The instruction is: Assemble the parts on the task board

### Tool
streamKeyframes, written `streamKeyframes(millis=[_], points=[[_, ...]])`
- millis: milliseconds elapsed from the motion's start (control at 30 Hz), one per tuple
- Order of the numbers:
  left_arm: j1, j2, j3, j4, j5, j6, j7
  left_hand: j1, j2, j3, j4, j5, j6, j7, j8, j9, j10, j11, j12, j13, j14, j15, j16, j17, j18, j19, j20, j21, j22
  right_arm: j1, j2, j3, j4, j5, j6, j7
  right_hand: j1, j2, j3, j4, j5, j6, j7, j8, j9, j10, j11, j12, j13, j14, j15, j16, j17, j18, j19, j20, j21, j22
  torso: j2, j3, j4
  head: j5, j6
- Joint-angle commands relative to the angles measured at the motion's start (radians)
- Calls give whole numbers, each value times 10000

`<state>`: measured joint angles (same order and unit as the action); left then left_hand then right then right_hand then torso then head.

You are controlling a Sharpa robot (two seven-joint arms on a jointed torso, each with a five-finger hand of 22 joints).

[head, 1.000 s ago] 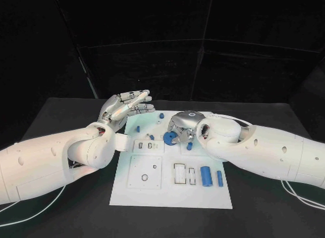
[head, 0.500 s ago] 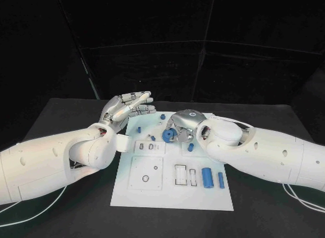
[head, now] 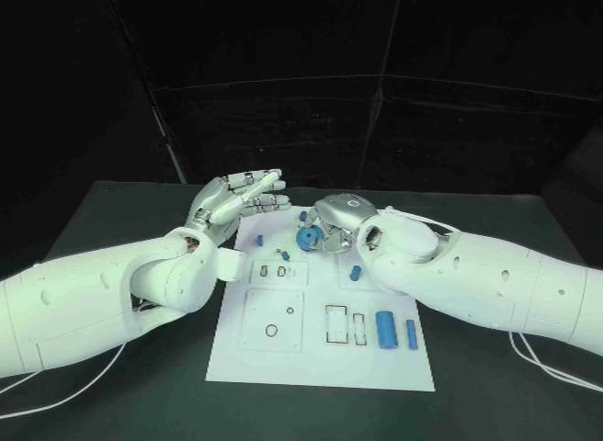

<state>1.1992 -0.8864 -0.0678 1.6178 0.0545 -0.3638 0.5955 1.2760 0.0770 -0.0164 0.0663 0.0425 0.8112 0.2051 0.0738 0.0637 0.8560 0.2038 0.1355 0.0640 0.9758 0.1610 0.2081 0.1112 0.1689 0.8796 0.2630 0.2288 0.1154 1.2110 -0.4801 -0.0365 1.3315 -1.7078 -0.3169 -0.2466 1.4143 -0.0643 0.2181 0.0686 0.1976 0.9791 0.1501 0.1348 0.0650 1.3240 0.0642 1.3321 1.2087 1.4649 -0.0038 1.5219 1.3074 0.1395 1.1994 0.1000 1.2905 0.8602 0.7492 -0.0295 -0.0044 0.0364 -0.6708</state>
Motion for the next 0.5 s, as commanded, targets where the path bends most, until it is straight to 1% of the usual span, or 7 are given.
streamKeyframes(millis=[33, 200, 267, 400, 500], points=[[14, 11, 6, -6, -29, 141, 43, -1, 61, -49, -17, 63, -4, 446, -36, -15, 19, 36, -65, -15, 17, 0, -49, -16, 105, 44, 30, -23, -12, 26, 144, 13, -218, 116, -532, 163, -104, 14, 63, 14, 50, 72, 16, 5, 14, 96, -1, 45, 15, 790, -55, 50, 1322, -84, 33, -9, 53, 8, -4, 3, -14, 19, 9], [15, 28, 6, -21, -29, 144, 43, -1, 61, -49, -17, 63, -4, 446, -36, -15, 19, 36, -65, -15, 17, 0, -49, -16, 105, 44, 30, -23, -12, 28, 358, 15, -475, 187, -726, 270, -114, 4, 128, -2, 85, 79, 14, -4, 14, 101, -4, 47, 21, 793, -57, 53, 1332, -87, 47, -11, 62, 26, 2, 1, -14, 30, 17], [15, 36, 6, -28, -29, 144, 42, -1, 61, -49, -17, 63, -4, 446, -36, -15, 19, 36, -65, -15, 17, 0, -49, -16, 105, 44, 30, -23, -12, 29, 426, 16, -529, 209, -789, 309, -115, 3, 137, -5, 89, 79, 14, -5, 14, 104, -4, 49, 25, 793, -57, 54, 1335, -88, 49, -11, 65, 31, 3, 12, -13, 30, 20], [15, 48, 6, -39, -29, 144, 40, -3, 66, -53, -17, 63, -4, 450, -42, -16, 16, 40, -69, -15, 14, 3, -53, -19, 104, 42, 31, -29, -15, 29, 549, 16, -637, 257, -869, 384, -118, -3, 161, -13, 98, 80, 14, -10, 14, 104, -4, 48, 24, 794, -58, 55, 1339, -87, 50, -12, 65, 28, -6, 3, -13, 19, 17], [15, 51, 6, -42, -29, 144, 40, -8, 75, -59, -17, 63, -2, 457, -51, -16, 10, 45, -76, -15, 8, 7, -60, -23, 102, 39, 32, -39, -21, 29, 610, 17, -715, 280, -877, 411, -120, -6, 187, -21, 105, 84, 14, -12, 14, 107, -5, 50, 28, 795, -58, 57, 1344, -89, 56, -12, 69, 36, 0, 6, -16, 31, 15]])
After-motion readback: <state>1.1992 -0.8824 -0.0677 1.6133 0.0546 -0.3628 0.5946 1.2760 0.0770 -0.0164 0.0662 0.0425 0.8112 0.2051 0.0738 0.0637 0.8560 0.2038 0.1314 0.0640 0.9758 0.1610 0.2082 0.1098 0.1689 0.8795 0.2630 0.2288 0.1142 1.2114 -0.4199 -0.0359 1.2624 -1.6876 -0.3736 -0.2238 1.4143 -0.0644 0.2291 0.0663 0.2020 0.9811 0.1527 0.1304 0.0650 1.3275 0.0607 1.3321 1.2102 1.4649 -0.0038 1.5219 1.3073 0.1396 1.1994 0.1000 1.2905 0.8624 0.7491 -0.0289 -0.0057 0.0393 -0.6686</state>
